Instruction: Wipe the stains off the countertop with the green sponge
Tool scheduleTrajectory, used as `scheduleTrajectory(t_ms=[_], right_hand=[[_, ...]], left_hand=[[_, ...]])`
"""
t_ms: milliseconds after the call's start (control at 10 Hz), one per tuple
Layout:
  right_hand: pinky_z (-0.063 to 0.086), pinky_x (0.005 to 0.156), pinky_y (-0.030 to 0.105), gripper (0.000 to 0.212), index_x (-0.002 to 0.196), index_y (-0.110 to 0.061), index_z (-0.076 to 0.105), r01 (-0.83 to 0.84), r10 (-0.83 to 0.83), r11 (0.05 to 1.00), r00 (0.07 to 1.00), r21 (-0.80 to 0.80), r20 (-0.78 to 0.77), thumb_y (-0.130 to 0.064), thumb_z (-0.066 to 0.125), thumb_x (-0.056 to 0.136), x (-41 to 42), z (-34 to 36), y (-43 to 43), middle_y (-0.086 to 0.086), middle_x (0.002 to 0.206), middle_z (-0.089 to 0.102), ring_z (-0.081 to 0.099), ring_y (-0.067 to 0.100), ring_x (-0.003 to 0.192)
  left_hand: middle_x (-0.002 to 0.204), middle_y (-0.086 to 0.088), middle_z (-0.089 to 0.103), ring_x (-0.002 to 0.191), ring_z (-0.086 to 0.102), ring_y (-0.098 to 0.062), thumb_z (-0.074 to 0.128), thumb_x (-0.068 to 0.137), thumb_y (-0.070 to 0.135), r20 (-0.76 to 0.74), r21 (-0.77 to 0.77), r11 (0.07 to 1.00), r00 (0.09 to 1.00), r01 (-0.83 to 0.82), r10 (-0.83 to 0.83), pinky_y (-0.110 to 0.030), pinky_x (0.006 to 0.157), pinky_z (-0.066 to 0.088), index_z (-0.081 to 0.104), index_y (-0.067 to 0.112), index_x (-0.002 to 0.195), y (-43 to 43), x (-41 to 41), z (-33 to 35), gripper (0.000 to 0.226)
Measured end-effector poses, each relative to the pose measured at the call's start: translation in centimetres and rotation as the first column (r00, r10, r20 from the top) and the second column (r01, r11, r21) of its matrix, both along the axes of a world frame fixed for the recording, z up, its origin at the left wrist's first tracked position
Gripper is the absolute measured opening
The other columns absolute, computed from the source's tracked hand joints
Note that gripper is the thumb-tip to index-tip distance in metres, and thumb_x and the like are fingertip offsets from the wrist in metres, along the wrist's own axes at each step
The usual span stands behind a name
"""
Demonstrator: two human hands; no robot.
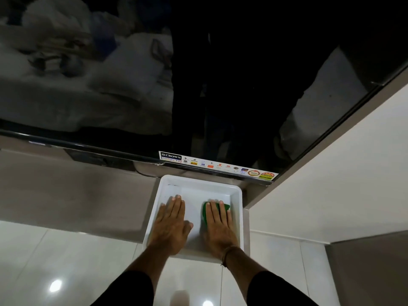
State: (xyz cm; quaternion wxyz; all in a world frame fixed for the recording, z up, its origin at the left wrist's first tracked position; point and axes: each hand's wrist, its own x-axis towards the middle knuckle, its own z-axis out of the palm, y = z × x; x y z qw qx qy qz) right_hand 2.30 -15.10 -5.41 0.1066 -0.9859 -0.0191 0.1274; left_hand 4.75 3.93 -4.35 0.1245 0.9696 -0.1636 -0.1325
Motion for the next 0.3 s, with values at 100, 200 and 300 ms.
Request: scheduleTrajectory(t_ms=[100,200,300], right_hand=[[-0.01,0.125,0.05,0.081,0.163,-0.017,-0.006,-0.025,0.026,1.0,0.999,0.018,-0.046,-0.044,0.043,0.105,0.2,1.4,0.0,0.005,0.172,-0.015,-0.016,0.032,0.158],[-0.007,0.126,0.051,0.091,0.163,-0.017,-0.004,-0.041,0.046,0.997,0.997,0.068,-0.06,-0.05,0.049,0.098,-0.1,3.1,-0.3,0.007,0.174,-0.009,-0.014,0.033,0.158],[0.0,0.129,0.054,0.094,0.163,-0.017,-0.005,-0.039,0.032,0.988,0.998,0.147,0.055,-0.05,0.05,0.095,-3.8,5.9,-1.3,0.004,0.172,-0.012,-0.019,0.03,0.156]], left_hand=[[0.172,-0.015,-0.003,0.157,-0.009,-0.031,0.034,0.108,0.052,0.019,0.052,0.999,1.0,0.014,-0.015,-0.051,0.129,0.006,0.004,0.008,0.162,-0.1,0.0,0.8,0.076],[0.172,-0.015,-0.006,0.157,-0.011,-0.032,0.029,0.107,0.055,0.042,0.108,0.994,0.999,0.017,-0.021,-0.051,0.129,0.006,0.001,0.009,0.162,-0.7,-0.1,1.9,0.077],[0.17,-0.012,-0.011,0.155,-0.016,-0.031,0.011,0.103,0.061,0.11,0.089,0.996,0.993,0.023,-0.033,-0.051,0.128,-0.004,-0.002,0.012,0.162,-2.1,-2.4,3.4,0.077]])
